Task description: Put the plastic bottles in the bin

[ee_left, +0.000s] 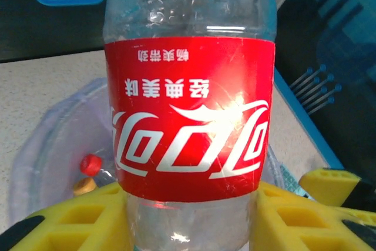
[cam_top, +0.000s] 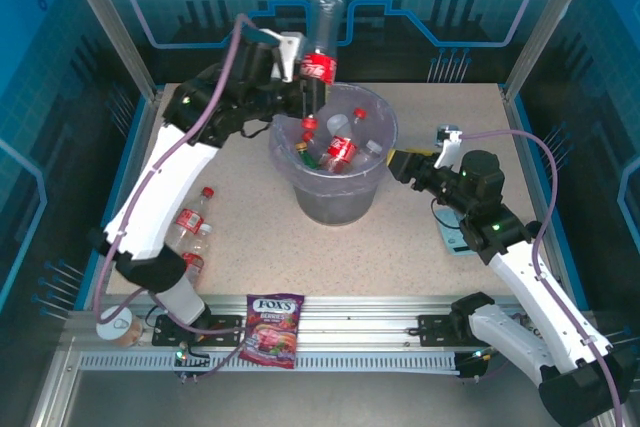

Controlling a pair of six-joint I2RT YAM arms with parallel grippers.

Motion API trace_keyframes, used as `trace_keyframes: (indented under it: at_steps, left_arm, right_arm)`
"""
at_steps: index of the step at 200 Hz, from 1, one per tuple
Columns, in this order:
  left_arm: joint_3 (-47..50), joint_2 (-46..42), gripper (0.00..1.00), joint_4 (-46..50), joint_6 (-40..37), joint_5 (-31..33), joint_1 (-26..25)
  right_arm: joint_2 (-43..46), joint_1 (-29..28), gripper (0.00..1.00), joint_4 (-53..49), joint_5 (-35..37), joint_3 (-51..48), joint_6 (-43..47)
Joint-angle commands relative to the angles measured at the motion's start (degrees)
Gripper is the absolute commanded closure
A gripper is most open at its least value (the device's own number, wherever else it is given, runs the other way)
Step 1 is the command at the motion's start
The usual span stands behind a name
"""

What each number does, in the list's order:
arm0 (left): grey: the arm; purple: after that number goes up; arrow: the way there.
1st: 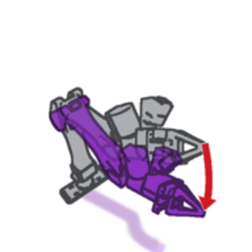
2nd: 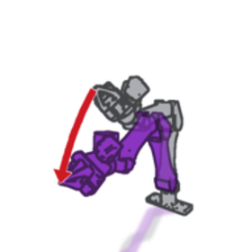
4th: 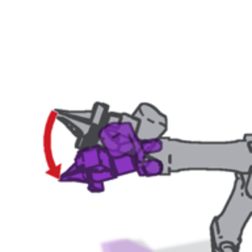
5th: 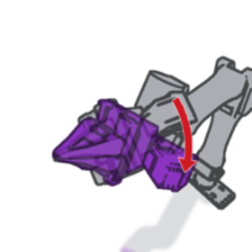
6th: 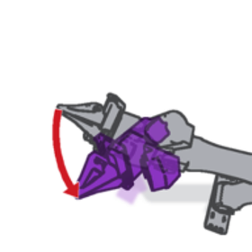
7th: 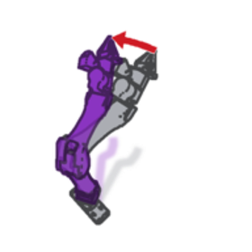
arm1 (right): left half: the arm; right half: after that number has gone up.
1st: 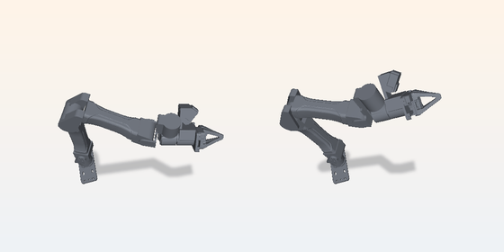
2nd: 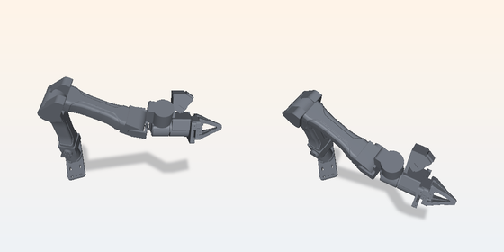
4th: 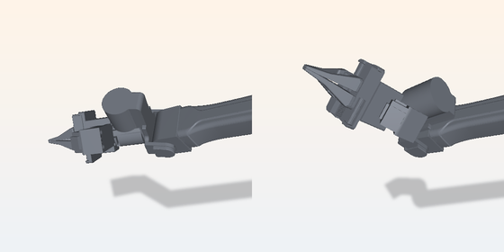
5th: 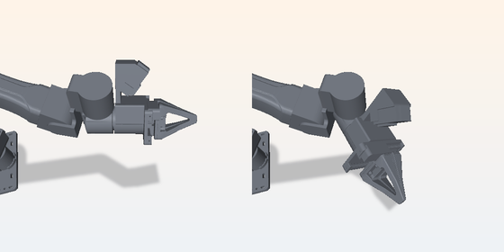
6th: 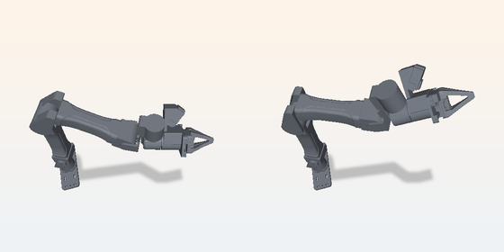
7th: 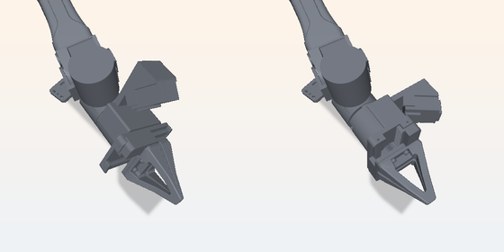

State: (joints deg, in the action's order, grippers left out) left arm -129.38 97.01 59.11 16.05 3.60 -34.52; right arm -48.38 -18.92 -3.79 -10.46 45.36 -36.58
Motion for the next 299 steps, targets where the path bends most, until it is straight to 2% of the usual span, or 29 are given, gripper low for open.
trace_keyframes:
  at_steps: [1,56,132,170,189,208,239,257,299]
  left_arm:
    - [-3.4,2.6,0.68,6.6,-2.9,0.5,-2.2]
    - [1.2,6.3,0.69,5.4,-1.1,-0.1,-4.7]
    - [8.5,6.7,0.66,4.8,-0.9,0.1,-4.9]
    - [10.7,6.6,0.48,3.5,-1.1,-0.2,-4.8]
    - [10.1,6.6,0.31,3.7,-1.7,-0.1,-4.8]
    - [7.9,6.5,0.2,3.9,-2.3,0.4,-4.6]
    - [4.6,7.4,0.19,2.8,-3.3,1.0,-3.4]
    - [3.2,9.2,0.21,1.1,-3.8,0.8,-2.8]
    - [-2.9,15.6,0.24,-1.8,-2.3,-5.3,-2.7]
  right_arm:
    - [1.3,1.2,0.38,0.9,0.9,-0.3,0.4]
    - [3.5,2.8,0.38,0.4,-0.6,-1.3,0.8]
    - [2.5,3.8,0.38,1.5,-2.4,-1.8,0.4]
    - [2.3,3.9,0.38,1.5,-2.5,-1.8,0.3]
    - [2.3,4.0,0.38,1.6,-2.5,-1.8,0.3]
    - [2.3,4.0,0.38,1.5,-2.6,-1.9,0.2]
    - [2.8,4.1,0.38,1.0,-2.6,-1.8,0.3]
    - [3.0,4.1,0.38,0.5,-2.5,-1.8,0.3]
    - [4.3,4.1,0.38,-1.4,-1.9,-1.7,0.4]
